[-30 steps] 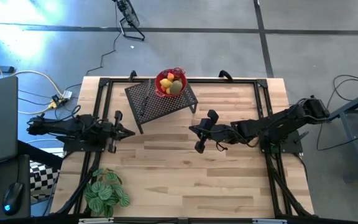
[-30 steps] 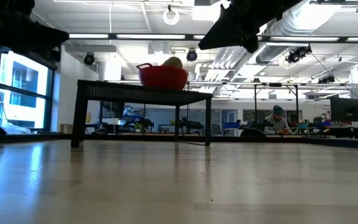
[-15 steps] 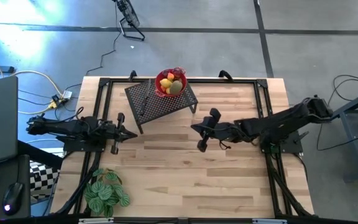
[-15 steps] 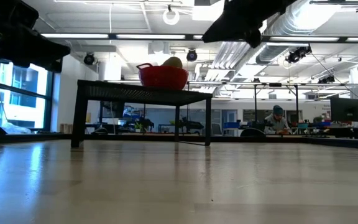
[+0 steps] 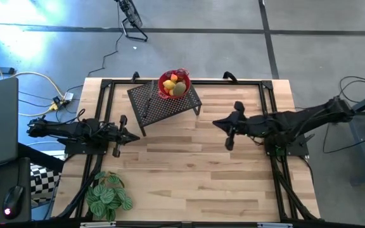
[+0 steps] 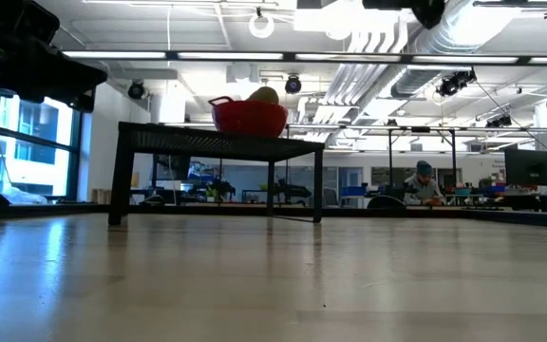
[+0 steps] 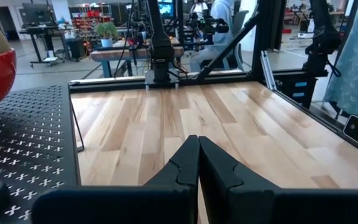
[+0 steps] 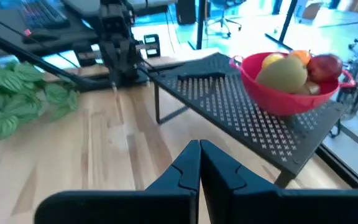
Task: Pick & Place Fruit
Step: Return to Home Position
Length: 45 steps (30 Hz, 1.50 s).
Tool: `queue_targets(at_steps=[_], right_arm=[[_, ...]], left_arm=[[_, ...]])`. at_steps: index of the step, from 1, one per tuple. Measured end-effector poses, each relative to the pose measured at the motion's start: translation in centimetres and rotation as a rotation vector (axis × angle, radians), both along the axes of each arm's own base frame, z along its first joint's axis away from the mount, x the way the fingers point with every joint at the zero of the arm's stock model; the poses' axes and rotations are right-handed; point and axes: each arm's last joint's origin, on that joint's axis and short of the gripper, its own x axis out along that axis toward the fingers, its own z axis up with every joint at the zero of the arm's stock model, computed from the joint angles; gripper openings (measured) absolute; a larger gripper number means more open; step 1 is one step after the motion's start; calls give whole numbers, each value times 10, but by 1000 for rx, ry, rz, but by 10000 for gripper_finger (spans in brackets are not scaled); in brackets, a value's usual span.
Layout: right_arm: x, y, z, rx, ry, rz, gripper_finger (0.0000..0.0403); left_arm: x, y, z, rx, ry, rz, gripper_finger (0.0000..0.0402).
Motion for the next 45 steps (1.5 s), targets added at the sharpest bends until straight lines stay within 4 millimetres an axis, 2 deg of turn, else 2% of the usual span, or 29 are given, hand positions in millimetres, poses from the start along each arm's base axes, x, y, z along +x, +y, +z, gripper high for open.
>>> queue_targets(at_steps=[3, 6, 11, 16, 23, 29, 39, 45], right_arm=[[-9, -3, 7, -2, -24, 17, 2], [-15, -9, 7, -1, -56, 110, 2], [-25, -28, -11, 33, -105, 135, 2], [-50, -41, -20, 52, -163, 72, 2], [-90, -43, -29, 55, -284, 69, 2], [-113, -44, -46, 72, -349, 68, 2], [-136, -45, -52, 56, -459, 70, 2], [-142, -46, -68, 61, -483, 69, 2]], left_arm=[[0, 0, 0, 0, 1, 0, 0], [0, 0, 0, 0, 2, 0, 0], [0, 0, -1, -9, 5, 1, 0], [0, 0, -1, -33, 8, 1, 0], [0, 0, -1, -25, 6, 7, 0], [0, 0, -1, -25, 6, 9, 0], [0, 0, -1, -22, 6, 10, 0], [0, 0, -1, -22, 6, 10, 0]])
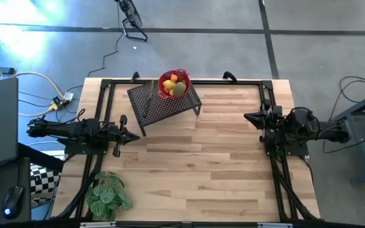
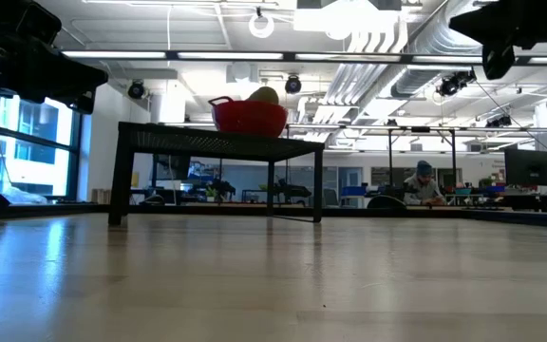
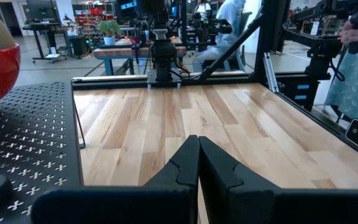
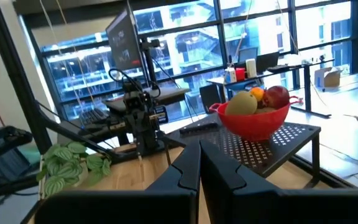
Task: Pick & Place Fruit
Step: Return to Home Position
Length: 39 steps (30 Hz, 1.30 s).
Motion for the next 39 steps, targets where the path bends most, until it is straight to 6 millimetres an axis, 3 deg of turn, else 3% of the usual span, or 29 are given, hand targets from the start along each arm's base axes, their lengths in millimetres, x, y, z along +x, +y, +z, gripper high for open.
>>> queue_targets(at_steps=[6, 20, 33, 39], right_arm=[[-5, 0, -12, 40, -42, 6, 2], [-4, 0, -18, 80, -54, 15, 2], [13, 1, -67, 98, -4, 16, 2], [15, 1, -78, 95, 23, 21, 2]], left_arm=[[0, 0, 0, 0, 0, 0, 0], [0, 0, 0, 0, 0, 2, 0], [0, 0, 0, 3, 1, -4, 0], [0, 0, 0, 8, 1, -11, 0]])
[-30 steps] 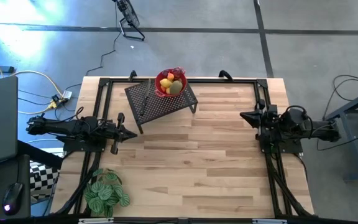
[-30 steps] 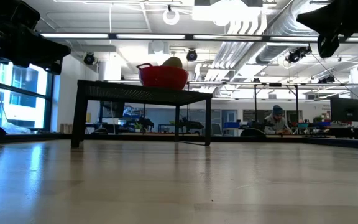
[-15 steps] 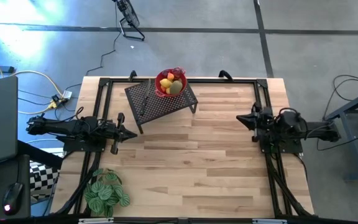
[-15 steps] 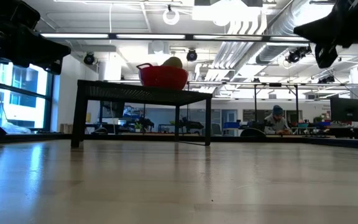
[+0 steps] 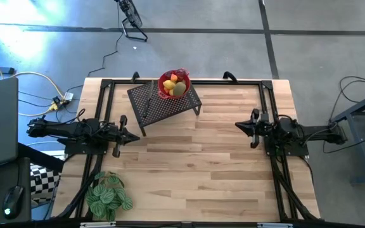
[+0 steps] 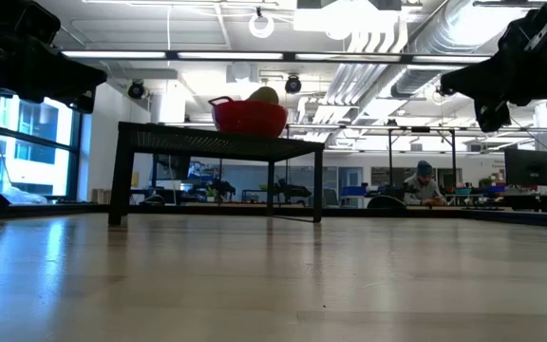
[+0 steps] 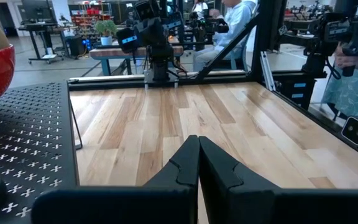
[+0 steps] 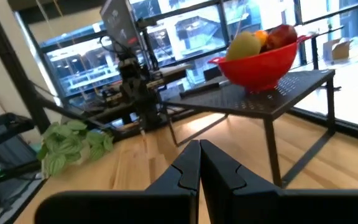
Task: Pick & Place Fruit
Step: Return to Home Position
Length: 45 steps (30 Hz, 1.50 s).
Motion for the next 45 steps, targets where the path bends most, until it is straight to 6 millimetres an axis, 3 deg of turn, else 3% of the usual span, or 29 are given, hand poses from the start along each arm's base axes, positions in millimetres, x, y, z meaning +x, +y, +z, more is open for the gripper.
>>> queue_targets(at_steps=[8, 45], right_arm=[[1, 4, -4, -48, 41, 128, 2], [2, 4, -6, -54, 65, 122, 2]], left_arm=[[0, 0, 0, 0, 1, -5, 0], [0, 0, 0, -1, 0, -5, 0]])
